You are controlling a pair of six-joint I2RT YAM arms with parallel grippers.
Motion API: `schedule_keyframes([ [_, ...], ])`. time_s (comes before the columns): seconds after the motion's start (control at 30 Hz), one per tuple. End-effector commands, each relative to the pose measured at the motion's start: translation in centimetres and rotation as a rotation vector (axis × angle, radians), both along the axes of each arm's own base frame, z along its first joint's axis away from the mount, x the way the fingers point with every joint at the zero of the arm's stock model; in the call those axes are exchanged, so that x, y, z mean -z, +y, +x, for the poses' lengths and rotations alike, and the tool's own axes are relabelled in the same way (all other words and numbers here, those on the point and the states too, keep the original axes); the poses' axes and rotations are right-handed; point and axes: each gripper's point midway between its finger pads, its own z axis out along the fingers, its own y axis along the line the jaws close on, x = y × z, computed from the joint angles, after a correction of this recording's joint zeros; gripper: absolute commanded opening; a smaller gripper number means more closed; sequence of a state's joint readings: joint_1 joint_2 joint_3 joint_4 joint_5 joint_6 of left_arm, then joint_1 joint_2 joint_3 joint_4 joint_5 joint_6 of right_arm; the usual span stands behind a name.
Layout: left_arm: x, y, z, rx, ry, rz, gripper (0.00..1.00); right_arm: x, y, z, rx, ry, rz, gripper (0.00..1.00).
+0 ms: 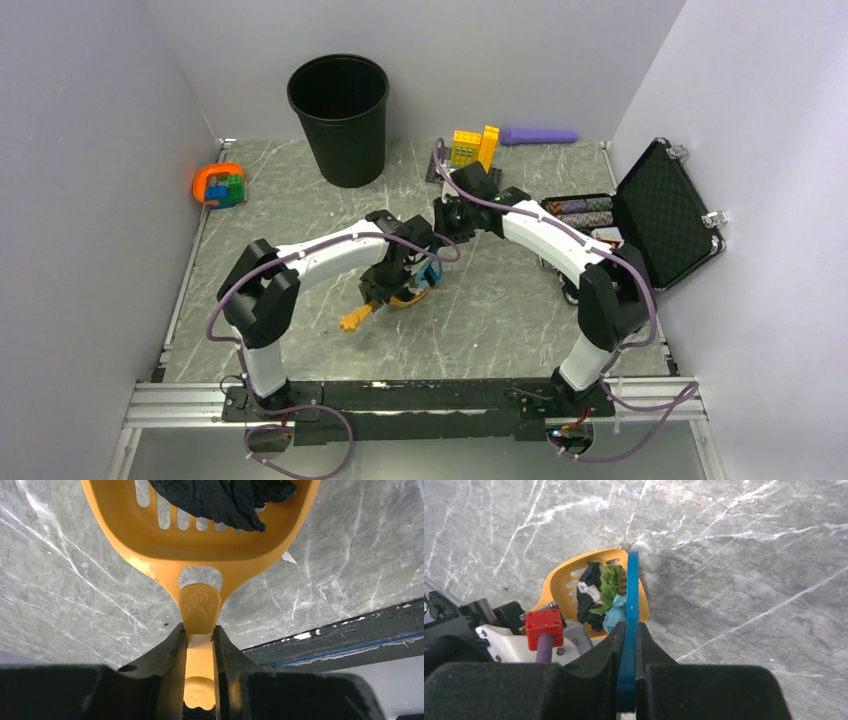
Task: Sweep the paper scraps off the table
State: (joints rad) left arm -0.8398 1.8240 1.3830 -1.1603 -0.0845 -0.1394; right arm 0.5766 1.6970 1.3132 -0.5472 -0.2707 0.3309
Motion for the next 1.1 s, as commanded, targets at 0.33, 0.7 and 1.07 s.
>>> schedule_keyframes([
  [0.33,-3.9,-5.9,0.9,0.065,-0.153,-0.320,0.00,-5.8,-0.3,0.3,0.003,-0.144,0.074,0.00],
  [0.7,-4.9,-6.5,1.0,0.034,-0.174,-0.369,0.00,-8.5,-5.5,1.9,0.117,-0.261,-0.053,0.00],
  [1.07,-6.3,-6.1,0.9,0.011,-0.217,-0.404,0.00,-11.1,-9.2,2.8,0.225,-0.344,-0.098,0.00],
])
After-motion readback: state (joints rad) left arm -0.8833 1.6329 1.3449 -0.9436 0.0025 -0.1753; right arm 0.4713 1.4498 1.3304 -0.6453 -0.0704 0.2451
